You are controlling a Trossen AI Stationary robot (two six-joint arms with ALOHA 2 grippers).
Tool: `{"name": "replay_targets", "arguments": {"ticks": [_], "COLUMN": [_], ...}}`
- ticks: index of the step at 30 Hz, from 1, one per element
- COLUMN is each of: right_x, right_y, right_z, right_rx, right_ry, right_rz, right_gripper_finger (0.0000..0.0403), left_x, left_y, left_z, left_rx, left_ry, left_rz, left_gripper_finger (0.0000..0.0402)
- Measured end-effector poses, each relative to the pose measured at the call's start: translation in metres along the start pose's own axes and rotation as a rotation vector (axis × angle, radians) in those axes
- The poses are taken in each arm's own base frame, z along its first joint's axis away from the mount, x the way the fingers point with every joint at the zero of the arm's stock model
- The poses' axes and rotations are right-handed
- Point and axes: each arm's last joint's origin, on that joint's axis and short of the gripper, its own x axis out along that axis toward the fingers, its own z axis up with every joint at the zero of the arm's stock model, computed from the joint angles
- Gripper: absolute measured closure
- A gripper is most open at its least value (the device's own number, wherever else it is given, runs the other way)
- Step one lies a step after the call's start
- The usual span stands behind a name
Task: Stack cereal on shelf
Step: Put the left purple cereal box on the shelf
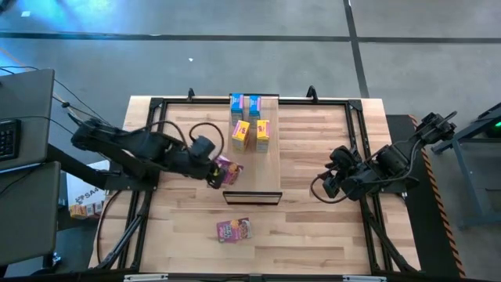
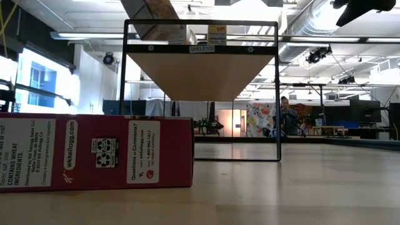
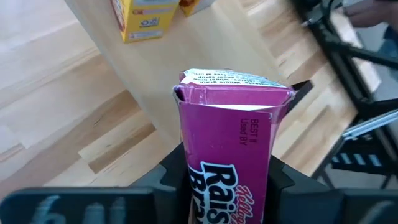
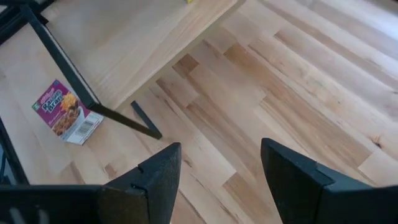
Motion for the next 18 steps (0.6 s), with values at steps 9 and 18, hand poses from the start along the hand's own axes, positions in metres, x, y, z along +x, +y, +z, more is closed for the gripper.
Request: {"name": "replay_targets", "arguments": {"ticks": [9,18], "right_x": [0.0,0.0], "right_y": [0.0,0.0], "right_z": [0.001,0.001], "right_rx": [-0.001,-0.004], "right_ry": [-0.029,-0.031], "right_rz": [-0.009,-0.006], "right_gripper_finger": [0.0192,0.0192], "left_x": [0.029,0.032], "left_y": [-0.009,-0.01], "left_z": [-0.005,-0.004], "left_rx": [0.028,0.046], "left_ry": [-0.008,-0.037], "left_rz": [0.084,0.099], "left_gripper_finger": [0.0286,0.0255]}}
